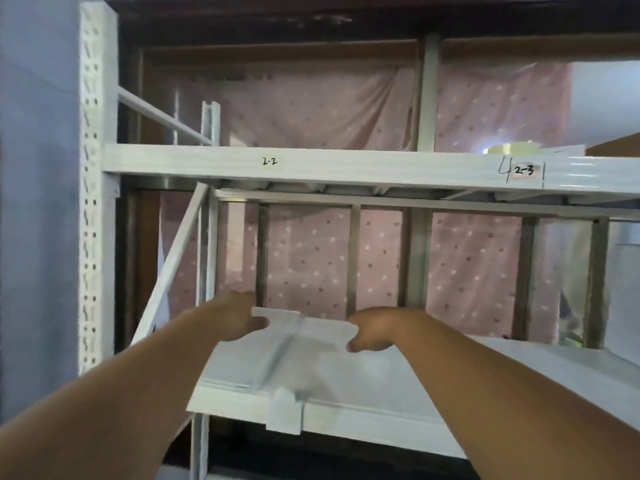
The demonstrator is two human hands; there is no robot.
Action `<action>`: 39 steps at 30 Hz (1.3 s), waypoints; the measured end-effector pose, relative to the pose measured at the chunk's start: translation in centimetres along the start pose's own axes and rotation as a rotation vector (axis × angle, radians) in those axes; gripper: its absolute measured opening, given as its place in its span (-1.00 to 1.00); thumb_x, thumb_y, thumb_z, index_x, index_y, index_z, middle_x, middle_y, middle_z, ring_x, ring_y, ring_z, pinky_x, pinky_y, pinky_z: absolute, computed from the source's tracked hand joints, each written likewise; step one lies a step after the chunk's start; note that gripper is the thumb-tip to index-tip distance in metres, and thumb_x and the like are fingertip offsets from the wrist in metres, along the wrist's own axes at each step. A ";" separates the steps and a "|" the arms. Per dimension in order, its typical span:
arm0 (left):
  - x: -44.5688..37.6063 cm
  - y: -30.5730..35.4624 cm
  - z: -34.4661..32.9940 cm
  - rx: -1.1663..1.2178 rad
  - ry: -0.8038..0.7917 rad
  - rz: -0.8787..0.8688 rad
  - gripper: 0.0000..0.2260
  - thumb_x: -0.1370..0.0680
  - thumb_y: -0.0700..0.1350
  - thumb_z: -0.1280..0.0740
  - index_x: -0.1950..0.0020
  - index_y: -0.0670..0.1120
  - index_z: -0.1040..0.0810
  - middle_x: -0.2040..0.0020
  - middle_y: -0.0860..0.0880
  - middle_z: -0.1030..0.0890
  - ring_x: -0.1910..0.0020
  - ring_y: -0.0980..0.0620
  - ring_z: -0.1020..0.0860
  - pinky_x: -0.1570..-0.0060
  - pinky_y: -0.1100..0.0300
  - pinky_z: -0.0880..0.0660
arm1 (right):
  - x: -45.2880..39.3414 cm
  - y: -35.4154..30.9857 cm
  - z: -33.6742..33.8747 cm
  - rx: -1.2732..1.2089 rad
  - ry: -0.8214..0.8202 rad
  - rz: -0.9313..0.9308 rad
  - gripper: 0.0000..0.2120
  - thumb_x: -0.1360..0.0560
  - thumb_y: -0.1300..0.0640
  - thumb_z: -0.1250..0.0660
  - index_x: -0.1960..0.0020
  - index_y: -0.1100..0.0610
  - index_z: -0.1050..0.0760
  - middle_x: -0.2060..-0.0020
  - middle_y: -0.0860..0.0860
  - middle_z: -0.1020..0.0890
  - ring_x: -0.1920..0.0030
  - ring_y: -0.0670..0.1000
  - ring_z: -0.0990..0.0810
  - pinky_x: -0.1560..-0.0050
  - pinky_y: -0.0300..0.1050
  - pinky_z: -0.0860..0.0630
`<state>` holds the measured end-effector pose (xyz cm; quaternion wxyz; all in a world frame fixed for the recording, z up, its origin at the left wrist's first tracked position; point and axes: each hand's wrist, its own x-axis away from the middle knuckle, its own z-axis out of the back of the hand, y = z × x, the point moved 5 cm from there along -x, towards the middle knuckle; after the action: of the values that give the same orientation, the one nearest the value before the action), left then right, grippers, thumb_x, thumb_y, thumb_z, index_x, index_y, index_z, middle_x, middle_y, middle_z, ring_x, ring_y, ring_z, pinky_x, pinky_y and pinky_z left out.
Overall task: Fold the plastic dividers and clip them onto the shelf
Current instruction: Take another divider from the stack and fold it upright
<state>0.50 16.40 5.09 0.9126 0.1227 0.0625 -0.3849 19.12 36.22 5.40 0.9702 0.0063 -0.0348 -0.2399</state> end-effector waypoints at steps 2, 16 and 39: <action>1.9 -3.8 0.1 0.020 -0.006 0.085 -0.30 -0.67 0.27 -0.25 -0.71 -0.06 -0.21 -0.70 -0.11 -0.27 -0.63 -0.18 -0.31 -0.57 -0.01 -0.26 | -1.3 -4.0 0.0 0.012 0.016 0.087 -0.31 -0.56 -0.19 -0.31 -0.58 0.05 -0.20 -0.56 0.06 -0.30 -0.47 0.16 -0.36 -0.45 0.10 -0.34; 15.7 -18.1 -0.1 -0.019 -0.054 0.458 -0.35 -0.65 0.22 -0.32 -0.66 -0.06 -0.30 -0.56 -0.15 -0.48 -0.45 -0.20 -0.51 -0.43 -0.11 -0.48 | -6.2 -22.1 -6.3 0.013 -0.013 0.463 -0.29 -0.60 -0.19 -0.25 -0.63 0.02 -0.06 -0.62 0.01 -0.16 -0.56 0.11 -0.21 -0.52 0.03 -0.18; 10.2 -12.8 -0.5 0.419 -0.183 0.489 -0.16 -0.54 0.54 -0.08 -0.71 0.12 -0.12 -0.48 -0.14 -0.55 0.00 -0.11 -0.74 0.19 0.00 -0.73 | -4.9 -18.1 -1.7 -0.262 0.175 0.534 -0.29 -0.54 0.02 -0.35 -0.57 -0.27 -0.11 -0.28 0.01 -0.53 -0.08 -0.01 -0.57 0.06 -0.19 -0.52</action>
<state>-1.61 0.88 0.22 0.9348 0.2840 -0.1315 -0.1682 6.49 22.44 2.83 0.9908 -0.1074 0.0793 0.0227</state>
